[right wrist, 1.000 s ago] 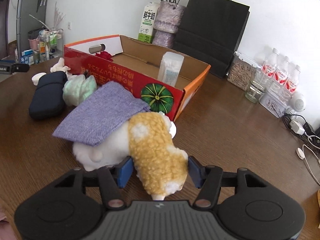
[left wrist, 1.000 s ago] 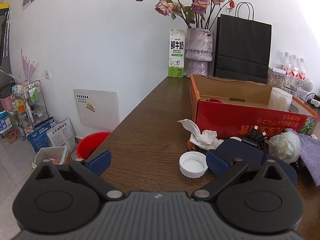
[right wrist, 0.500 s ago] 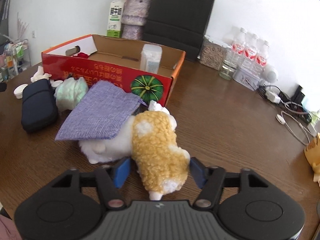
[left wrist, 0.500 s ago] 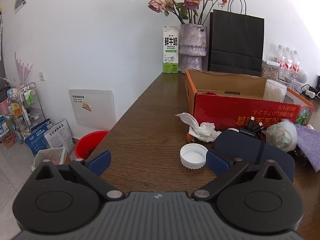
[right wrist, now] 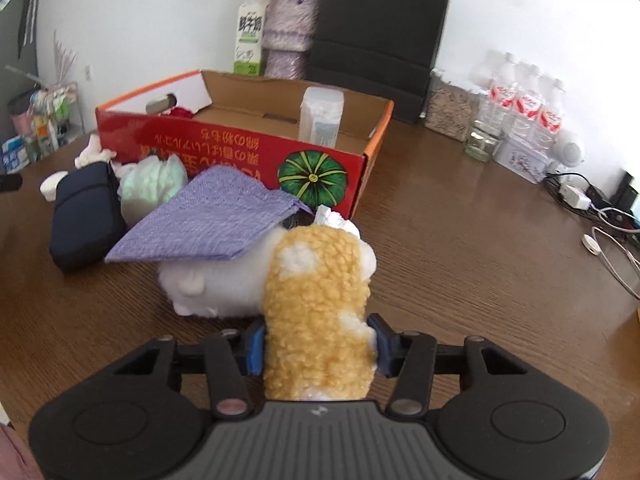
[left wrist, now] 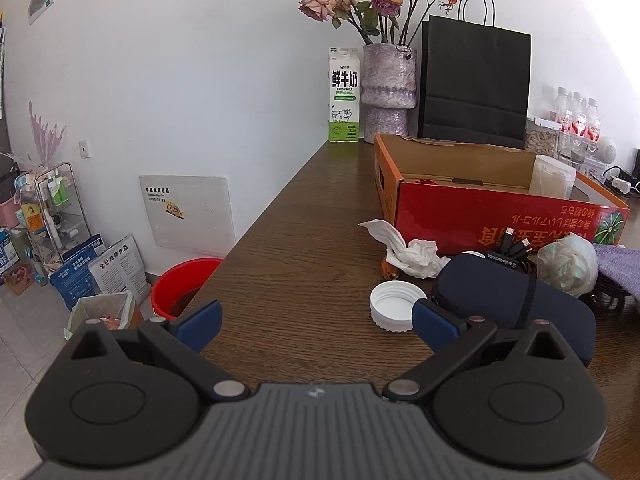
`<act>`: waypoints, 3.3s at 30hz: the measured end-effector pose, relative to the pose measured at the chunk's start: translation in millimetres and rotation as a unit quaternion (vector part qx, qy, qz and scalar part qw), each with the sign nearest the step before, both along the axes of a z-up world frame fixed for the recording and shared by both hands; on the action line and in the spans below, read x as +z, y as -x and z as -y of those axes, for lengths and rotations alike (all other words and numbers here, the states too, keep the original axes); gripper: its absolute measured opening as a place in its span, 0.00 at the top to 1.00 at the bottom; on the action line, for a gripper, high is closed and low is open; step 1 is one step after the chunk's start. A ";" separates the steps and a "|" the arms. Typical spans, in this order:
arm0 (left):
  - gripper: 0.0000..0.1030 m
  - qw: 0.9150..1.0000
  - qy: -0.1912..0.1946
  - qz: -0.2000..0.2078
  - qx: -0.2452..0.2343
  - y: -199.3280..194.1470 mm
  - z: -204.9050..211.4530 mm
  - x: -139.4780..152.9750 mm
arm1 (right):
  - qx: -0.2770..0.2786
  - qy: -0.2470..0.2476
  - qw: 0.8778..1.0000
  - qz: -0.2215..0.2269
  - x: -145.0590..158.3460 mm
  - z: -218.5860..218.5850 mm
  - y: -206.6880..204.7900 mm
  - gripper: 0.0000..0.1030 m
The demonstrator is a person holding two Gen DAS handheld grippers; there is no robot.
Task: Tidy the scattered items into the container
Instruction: 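Grasp the white-and-yellow plush toy with the right tool, then lift the plush toy with the right tool while the left grasps the white cap, then carry the white cap with the left tool while the right carries the plush over the box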
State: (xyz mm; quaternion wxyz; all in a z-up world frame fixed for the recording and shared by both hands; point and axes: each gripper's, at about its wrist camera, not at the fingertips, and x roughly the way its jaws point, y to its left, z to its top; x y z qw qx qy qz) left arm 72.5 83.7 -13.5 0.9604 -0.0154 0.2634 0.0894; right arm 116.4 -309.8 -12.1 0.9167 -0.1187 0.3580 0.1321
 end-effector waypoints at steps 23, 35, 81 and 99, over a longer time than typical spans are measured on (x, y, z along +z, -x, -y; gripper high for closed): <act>0.00 1.000 -0.006 -0.020 -0.016 -20.2 15.7 -8.1 | -0.102 -0.155 0.970 0.157 34.0 -9.9 44.0 0.52; 0.02 0.998 -0.030 -0.037 -0.027 -48.6 21.7 -18.7 | -0.103 -0.141 0.971 0.164 34.0 -20.4 47.2 0.52; 0.60 0.993 0.019 0.088 -0.079 -89.5 74.9 75.7 | -0.047 -0.159 0.964 0.209 79.4 -67.1 -10.9 0.52; 0.60 0.997 0.047 0.057 -0.017 -211.2 85.4 42.0 | -0.061 -0.148 0.982 0.097 32.8 -122.3 -158.8 0.52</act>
